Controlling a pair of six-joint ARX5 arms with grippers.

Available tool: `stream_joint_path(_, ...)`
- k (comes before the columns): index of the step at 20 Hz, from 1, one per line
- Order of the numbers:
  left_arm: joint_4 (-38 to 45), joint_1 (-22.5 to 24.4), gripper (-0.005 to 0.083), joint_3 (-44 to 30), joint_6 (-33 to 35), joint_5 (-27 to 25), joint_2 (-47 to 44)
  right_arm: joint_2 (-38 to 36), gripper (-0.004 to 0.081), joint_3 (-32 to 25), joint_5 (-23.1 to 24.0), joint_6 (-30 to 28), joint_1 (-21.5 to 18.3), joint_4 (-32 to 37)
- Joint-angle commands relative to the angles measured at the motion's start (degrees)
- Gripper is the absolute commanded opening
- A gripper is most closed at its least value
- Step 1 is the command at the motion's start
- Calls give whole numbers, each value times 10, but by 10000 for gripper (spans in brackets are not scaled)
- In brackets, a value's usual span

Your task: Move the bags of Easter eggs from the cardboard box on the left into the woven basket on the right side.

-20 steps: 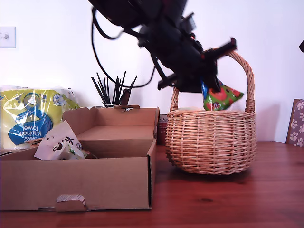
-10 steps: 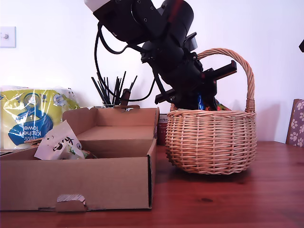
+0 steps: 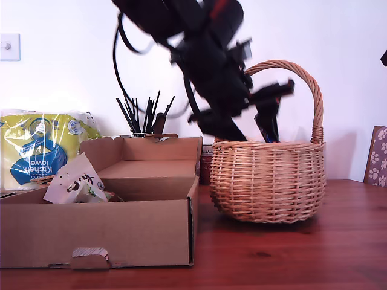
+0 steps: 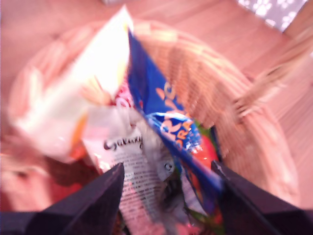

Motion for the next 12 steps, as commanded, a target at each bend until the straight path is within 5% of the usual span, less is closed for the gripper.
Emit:
stream_joint_path(1, -4, 5, 511, 2, 17, -3, -56, 0, -12, 2, 0, 0, 2, 4)
stream_joint_path(5, -83, 17, 428, 2, 46, -16, -136, 0, -12, 2, 0, 0, 2, 5)
stream_joint_path(10, -261, 54, 25, 2, 167, -14, -172, 0, -12, 2, 0, 0, 2, 5)
stream_joint_path(12, -316, 77, -6, 2, 183, -5, -175, 0, -12, 2, 0, 0, 2, 7)
